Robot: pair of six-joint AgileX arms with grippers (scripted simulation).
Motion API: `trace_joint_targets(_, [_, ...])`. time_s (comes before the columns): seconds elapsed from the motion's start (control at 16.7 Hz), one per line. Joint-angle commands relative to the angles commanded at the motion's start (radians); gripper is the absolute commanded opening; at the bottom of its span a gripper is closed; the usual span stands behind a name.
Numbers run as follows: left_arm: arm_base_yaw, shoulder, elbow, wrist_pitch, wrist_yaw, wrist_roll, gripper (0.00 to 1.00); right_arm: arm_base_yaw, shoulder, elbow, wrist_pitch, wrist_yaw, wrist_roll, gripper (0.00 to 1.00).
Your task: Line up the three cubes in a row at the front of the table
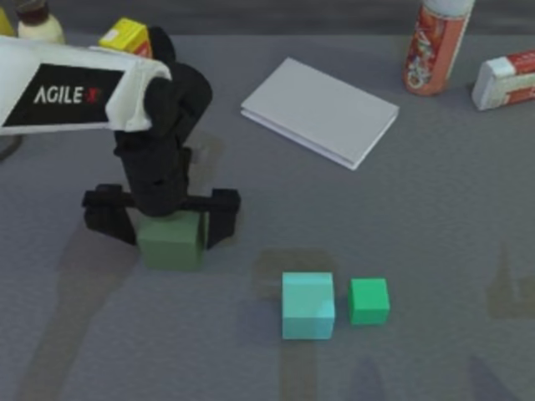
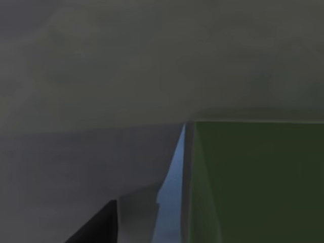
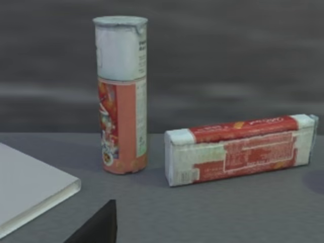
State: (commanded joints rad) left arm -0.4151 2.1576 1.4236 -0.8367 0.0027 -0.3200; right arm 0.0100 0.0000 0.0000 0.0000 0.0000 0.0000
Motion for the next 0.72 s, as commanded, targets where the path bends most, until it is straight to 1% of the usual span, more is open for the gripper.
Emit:
trace_joint_targets(0.18, [0.000, 0.000, 0.000, 0.000, 0.000, 0.000, 1.00, 0.000, 0.000, 0.000, 0.000, 0.000, 0.000, 1.00])
trace_joint_targets(0.72, [0.000, 0.000, 0.000, 0.000, 0.000, 0.000, 0.32, 0.000, 0.000, 0.000, 0.000, 0.000, 0.000, 1.00])
